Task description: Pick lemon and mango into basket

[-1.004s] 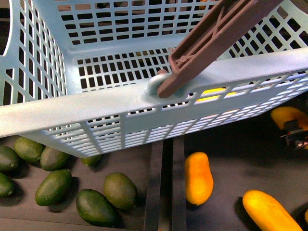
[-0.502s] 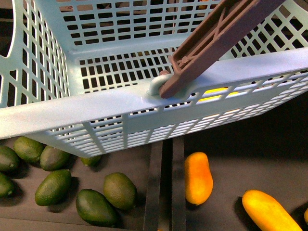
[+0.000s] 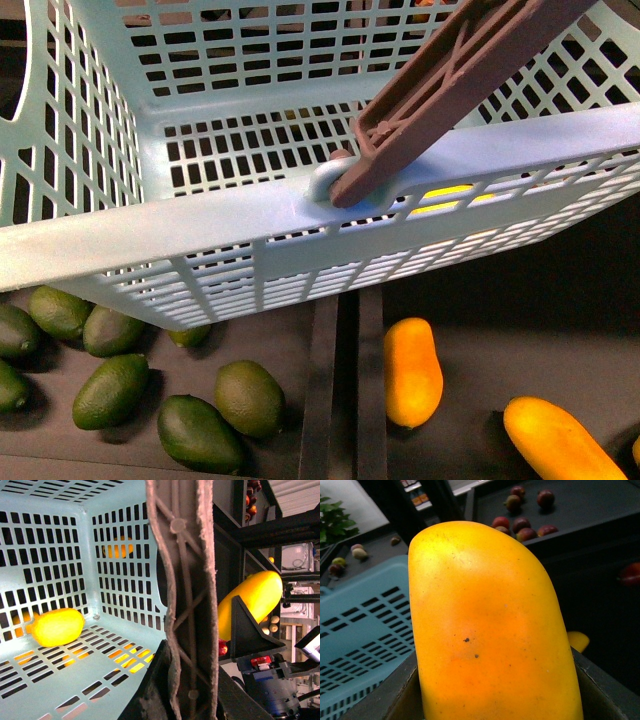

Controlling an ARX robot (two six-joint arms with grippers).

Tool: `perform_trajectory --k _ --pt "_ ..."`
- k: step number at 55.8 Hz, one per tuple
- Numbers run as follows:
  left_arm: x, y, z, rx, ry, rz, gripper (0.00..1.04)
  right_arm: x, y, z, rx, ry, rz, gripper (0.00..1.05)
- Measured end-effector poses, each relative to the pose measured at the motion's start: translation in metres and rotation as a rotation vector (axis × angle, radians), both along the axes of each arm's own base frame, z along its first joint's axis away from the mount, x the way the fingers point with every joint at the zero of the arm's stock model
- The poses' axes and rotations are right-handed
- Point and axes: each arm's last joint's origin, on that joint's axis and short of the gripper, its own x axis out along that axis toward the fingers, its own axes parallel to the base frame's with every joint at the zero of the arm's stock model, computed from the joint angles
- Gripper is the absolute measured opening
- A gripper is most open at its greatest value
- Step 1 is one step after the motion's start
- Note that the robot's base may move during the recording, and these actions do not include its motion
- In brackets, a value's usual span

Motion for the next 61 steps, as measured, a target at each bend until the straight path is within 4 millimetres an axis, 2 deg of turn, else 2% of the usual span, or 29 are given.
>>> perform_trajectory --k 10,16,23,29,36,44,48,51,61 --pt "0.0 0.0 0.0 0.0 0.0 0.0 0.07 0.007 0.04 0.012 -0.004 -0.031 0.073 0.65" --pt "0.0 0.0 0.0 0.0 0.0 0.0 0.07 0.015 0.066 0.001 -0.015 0.001 0.105 0.65" --pt "0.0 0.0 0.0 0.0 0.0 0.0 0.07 0.02 0.084 -0.014 -0.035 0.054 0.117 0.65" --pt "0.0 0.0 0.0 0.0 0.0 0.0 0.07 0.022 0.092 -0.02 -0.036 0.07 0.113 0.82" --pt "0.0 0.0 0.0 0.0 0.0 0.001 0.07 0.021 0.094 -0.018 -0.029 0.059 0.102 0.98" --pt "0.0 0.0 0.0 -0.001 0.002 -0.002 0.07 0.011 0.084 -0.005 -0.032 0.031 0.041 0.96" --pt "0.0 0.0 0.0 0.003 -0.001 0.004 0.07 -0.007 0.066 0.001 -0.043 0.027 -0.054 0.96" --pt "0.001 0.0 0.0 0.003 -0.001 0.004 0.07 -0.024 0.056 -0.003 -0.055 0.035 -0.103 0.96" --pt "0.0 0.0 0.0 -0.001 0.002 -0.003 0.07 -0.063 0.037 -0.031 -0.223 -0.204 -0.054 0.67"
